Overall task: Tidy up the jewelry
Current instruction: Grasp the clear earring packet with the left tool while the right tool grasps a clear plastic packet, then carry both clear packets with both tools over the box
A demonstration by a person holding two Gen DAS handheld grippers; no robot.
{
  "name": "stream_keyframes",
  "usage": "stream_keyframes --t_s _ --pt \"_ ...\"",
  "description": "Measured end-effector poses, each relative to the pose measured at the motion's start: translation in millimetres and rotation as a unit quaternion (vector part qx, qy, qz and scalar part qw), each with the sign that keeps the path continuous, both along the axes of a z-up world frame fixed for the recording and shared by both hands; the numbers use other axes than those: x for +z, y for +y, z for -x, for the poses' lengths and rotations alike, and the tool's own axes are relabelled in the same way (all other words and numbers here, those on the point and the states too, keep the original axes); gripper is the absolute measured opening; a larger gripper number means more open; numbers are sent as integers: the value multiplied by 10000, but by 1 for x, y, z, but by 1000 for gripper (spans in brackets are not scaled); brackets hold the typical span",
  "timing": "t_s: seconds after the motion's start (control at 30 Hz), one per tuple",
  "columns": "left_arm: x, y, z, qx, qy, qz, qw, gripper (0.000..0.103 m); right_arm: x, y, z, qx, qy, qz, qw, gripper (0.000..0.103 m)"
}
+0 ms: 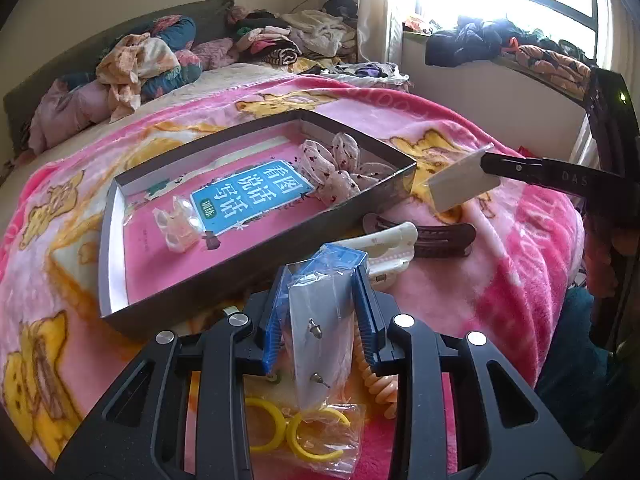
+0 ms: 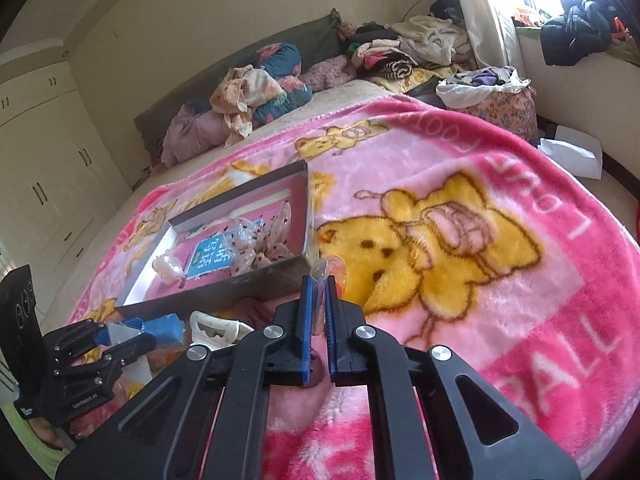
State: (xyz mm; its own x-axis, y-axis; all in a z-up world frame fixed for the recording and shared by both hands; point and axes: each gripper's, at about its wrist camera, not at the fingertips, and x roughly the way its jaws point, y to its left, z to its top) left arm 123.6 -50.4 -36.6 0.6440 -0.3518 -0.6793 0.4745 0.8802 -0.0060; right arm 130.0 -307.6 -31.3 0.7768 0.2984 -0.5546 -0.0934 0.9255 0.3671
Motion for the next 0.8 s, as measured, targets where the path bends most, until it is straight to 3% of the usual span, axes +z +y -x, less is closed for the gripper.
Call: stream_keyframes --t_s 0.6,0.7,0.8 --pt "-21 27 -4 205 332 220 9990 24 0 12 2 79 54 136 9999 6" --pt "-19 32 -1 264 281 217 9990 13 4 15 5 128 9 135 9998 6" --pt "-11 37 0 289 187 301 9990 9 12 18 7 167 -80 147 9997 6"
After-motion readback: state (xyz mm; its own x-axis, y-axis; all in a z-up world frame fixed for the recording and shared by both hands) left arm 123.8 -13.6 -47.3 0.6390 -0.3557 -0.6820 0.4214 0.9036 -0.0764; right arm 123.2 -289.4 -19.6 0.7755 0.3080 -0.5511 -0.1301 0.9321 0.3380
